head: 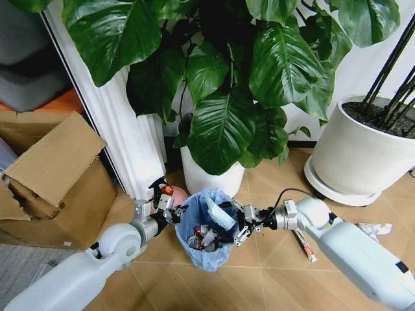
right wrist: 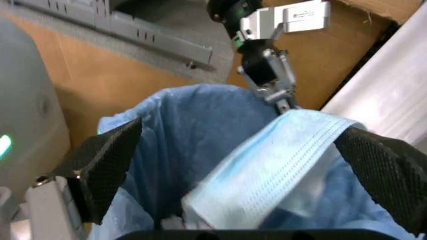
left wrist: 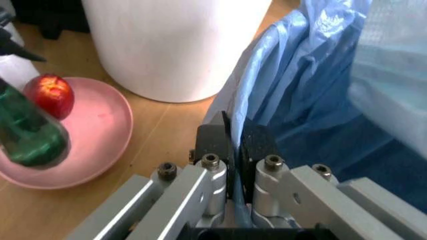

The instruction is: Pick up the trash bin and place the garbage on the floor into it.

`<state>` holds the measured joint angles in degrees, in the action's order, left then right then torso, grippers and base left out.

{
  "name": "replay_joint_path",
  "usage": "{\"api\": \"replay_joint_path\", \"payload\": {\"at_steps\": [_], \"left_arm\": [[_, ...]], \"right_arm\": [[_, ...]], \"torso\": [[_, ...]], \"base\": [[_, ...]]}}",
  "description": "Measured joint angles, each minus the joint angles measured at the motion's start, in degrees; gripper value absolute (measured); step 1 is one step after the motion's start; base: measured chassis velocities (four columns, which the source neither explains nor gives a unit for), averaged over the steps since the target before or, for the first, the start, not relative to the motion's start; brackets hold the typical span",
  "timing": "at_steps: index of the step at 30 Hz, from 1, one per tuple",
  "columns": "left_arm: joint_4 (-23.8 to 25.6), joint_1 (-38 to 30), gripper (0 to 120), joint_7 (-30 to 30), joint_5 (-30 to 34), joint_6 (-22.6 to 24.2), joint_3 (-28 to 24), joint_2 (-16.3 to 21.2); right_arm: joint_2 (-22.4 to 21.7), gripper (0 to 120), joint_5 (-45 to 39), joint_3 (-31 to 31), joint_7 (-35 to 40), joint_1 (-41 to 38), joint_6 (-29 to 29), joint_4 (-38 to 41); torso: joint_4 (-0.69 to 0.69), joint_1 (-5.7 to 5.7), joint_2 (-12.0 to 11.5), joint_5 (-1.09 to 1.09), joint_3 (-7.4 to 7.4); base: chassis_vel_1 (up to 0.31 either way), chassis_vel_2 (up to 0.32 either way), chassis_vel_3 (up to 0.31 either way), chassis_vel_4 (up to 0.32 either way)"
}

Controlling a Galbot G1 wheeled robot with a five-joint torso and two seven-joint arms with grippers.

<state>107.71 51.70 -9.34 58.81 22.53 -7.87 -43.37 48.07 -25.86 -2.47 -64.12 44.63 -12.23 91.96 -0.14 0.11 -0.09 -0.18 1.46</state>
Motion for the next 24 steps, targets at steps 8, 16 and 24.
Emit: {"api": "replay_joint_path", "payload": {"at_steps": [8,16,24], "left_arm": [[0.2,1.41,0,-0.07,-0.21,0.19,1.28,0.27],[0.09,1.0,0,-0.72,0.15,0.59,1.52,0.23],[0.01,0.75,0,-0.82,0.33,0.72,1.22,-0.07]], "right_arm": [[0.33,100,7.92,0.72,-2.65,-4.36,0.1,1.12],[-2.1,100,-2.9,-0.2,2.4,-1.18,4.37,2.65],[-4.05,100,-5.69,0.45,6.41,3.87,6.94,4.28]], "torso": [[0.02,0.0,0.0,0.0,0.0],[0.01,0.0,0.0,0.01,0.0],[0.0,0.0,0.0,0.02,0.0]], "base": [[0.0,0.0,0.0,0.0],[0.0,0.0,0.0,0.0],[0.0,0.0,0.0,0.0]]}}
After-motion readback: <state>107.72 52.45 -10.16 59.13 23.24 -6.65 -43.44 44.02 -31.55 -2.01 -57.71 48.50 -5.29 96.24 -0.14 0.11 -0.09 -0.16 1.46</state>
